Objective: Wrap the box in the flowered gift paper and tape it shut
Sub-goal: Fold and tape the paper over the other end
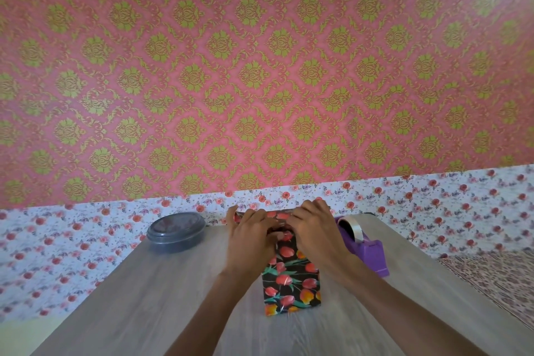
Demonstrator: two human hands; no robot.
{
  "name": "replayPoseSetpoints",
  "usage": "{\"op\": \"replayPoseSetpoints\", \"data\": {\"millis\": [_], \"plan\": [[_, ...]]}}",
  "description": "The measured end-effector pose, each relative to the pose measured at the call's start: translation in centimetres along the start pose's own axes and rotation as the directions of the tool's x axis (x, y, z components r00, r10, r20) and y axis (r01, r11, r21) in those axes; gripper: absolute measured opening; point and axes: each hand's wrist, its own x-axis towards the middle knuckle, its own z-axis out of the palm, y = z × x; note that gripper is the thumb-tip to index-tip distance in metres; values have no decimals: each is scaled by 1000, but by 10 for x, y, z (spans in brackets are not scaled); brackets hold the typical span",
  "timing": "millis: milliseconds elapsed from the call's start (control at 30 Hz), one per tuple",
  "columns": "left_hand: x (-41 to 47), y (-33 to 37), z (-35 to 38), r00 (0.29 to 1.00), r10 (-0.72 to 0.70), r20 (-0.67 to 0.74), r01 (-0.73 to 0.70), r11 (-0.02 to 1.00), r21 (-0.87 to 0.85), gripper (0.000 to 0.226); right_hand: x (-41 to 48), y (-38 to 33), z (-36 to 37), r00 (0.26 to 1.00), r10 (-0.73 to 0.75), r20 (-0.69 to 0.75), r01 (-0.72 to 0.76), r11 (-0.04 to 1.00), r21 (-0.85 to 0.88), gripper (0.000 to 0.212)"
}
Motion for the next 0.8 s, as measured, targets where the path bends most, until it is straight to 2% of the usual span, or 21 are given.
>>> {"op": "replayPoseSetpoints", "data": {"millis": [133,333,433,667,800], "plan": [[3,10,-6,994,-105,36,106,994,-30,12,-7,9,11,999,-40,-34,39,999,-21,25],[6,13,-9,987,-150,50,150,989,-6,12,-11,11,14,984,-128,-124,120,991,-66,17],[7,14,-10,983,-167,71,167,986,-4,10,-9,10,11,978,-116,-171,113,993,-27,23],[10,10,-12,980,-171,99,178,981,-72,10,-4,15,11,992,-99,-73,106,989,104,32],[6,12,-13,984,-160,80,165,984,-62,6,-7,13,6,994,-101,-39,105,990,94,45]]}}
